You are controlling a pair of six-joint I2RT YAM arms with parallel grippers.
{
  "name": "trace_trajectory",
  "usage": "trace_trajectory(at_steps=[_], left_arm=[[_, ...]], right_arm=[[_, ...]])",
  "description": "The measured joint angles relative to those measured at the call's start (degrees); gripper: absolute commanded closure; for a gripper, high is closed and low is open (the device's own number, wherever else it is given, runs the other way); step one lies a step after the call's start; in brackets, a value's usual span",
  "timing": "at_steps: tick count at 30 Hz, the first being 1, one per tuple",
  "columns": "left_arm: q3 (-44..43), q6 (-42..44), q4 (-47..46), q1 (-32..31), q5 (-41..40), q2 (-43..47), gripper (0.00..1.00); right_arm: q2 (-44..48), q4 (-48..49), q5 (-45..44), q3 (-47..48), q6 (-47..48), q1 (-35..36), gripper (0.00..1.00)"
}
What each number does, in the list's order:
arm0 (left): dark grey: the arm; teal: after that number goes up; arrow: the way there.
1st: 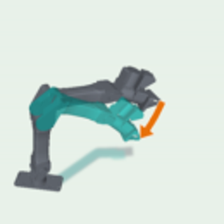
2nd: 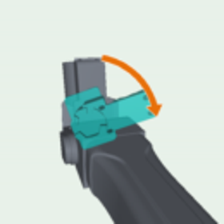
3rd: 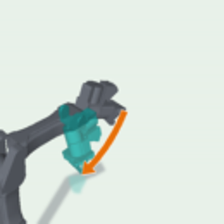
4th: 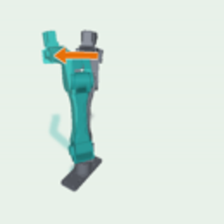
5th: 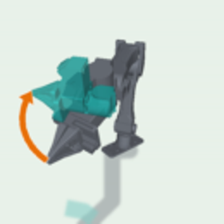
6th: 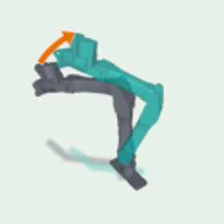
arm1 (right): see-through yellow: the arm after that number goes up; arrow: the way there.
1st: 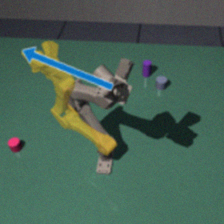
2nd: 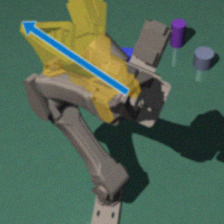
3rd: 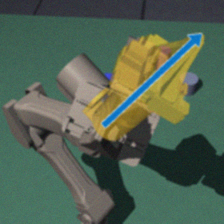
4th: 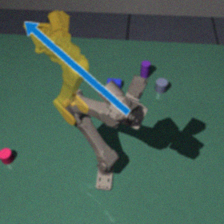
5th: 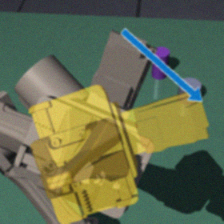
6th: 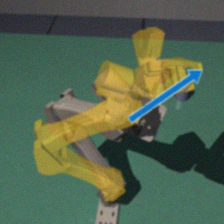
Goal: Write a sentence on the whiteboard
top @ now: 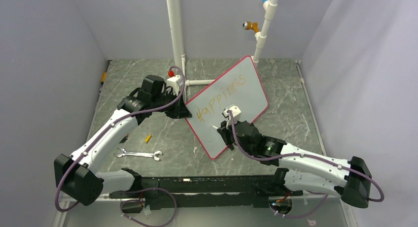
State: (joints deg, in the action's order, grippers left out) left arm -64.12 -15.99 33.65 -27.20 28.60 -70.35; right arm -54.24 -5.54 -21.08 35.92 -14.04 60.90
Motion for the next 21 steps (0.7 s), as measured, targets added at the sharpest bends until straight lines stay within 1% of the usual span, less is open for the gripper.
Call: trace_trajectory(at_steps=[14, 21], left_arm=[[0.0, -0.3, 0.4, 0.5, -0.6, -0.2, 1.00], [0.0, -0.3, 0.4, 0.5, -0.6, -0.2, 1.00]], right_arm=[[-1.6, 0.8, 2.0, 0.5, 1.5, -0.1, 1.00], [-1.1, 0.9, 6.0, 0.0, 1.2, -0.1, 1.00]])
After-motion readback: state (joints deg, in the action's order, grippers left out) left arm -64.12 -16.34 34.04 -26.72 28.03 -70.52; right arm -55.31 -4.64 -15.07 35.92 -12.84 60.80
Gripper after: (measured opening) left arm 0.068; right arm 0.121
